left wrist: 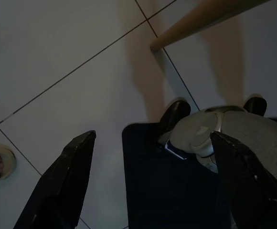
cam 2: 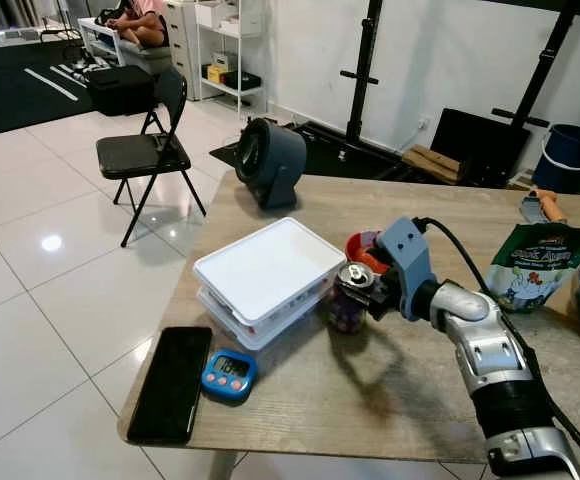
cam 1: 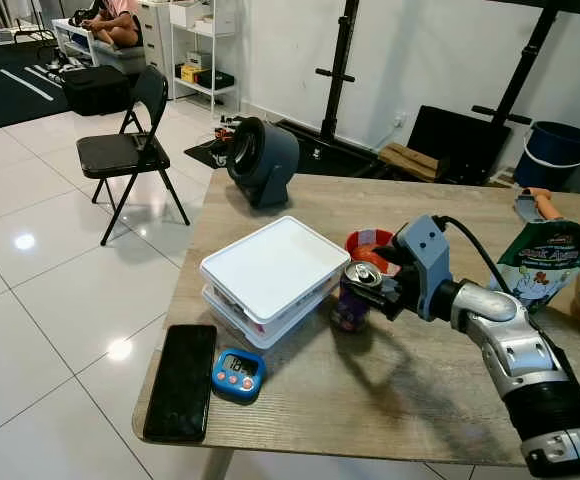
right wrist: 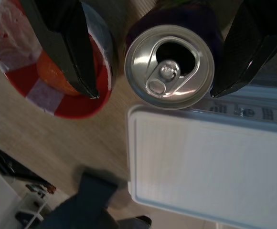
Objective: Restocking fridge
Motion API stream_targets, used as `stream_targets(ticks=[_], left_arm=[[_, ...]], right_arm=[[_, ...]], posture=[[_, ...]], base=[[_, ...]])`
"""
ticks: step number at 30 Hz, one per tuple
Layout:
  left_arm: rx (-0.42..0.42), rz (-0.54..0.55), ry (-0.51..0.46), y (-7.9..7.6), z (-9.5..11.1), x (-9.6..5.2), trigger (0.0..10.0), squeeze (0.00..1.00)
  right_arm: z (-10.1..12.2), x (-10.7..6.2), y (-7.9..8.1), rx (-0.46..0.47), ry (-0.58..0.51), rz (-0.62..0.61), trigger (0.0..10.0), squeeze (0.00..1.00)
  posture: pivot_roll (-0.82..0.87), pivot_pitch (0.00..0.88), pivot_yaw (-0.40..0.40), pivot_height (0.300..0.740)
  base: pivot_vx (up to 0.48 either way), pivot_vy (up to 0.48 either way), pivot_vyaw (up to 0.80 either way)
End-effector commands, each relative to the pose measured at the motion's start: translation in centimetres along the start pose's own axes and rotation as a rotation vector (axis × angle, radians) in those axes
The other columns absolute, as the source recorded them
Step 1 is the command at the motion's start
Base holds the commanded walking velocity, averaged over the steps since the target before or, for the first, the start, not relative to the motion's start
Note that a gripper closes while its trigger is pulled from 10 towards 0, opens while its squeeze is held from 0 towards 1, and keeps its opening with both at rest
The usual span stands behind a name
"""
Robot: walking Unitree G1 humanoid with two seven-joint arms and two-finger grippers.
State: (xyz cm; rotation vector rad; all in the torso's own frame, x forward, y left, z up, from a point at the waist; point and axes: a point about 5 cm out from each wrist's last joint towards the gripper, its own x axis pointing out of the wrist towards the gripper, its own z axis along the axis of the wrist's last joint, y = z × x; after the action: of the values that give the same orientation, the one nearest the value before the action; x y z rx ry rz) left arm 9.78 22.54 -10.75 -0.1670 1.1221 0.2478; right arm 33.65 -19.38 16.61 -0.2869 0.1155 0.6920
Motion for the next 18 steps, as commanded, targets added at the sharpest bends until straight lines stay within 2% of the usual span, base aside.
stream_targets(ticks=[1,6,10,18], left_arm=[[0.014,-0.014,0.012,-0.38,-0.34,0.00,10.0,0.00],[0.017,-0.014,0.015,-0.37,-0.43,-0.01,10.0,0.00],[0.022,-0.015,0.017,-0.38,-0.48,-0.02,10.0,0.00],[0.029,-0.016,0.017,-0.36,-0.41,-0.01,10.0,0.00]], right_arm=[[-0.78,-0.07,-0.31,0.043,0.046,-0.026,10.0,0.00],[-1.47,0.04,-0.25,0.094,0.078,-0.039,10.0,0.00],[-1.24,0.37,-0.01,0.149,0.044,-0.030,10.0,0.00],[-1.05,0.72,0.34,0.174,0.015,-0.021,10.0,0.00]], posture=[[0.02,0.000,-0.067,0.740],[0.02,0.000,-0.067,0.740],[0.02,0.000,-0.067,0.740],[0.02,0.000,-0.066,0.740]], base=[[0.000,0.000,0.00],[0.000,0.000,0.00],[0.000,0.000,0.00],[0.000,0.000,0.00]])
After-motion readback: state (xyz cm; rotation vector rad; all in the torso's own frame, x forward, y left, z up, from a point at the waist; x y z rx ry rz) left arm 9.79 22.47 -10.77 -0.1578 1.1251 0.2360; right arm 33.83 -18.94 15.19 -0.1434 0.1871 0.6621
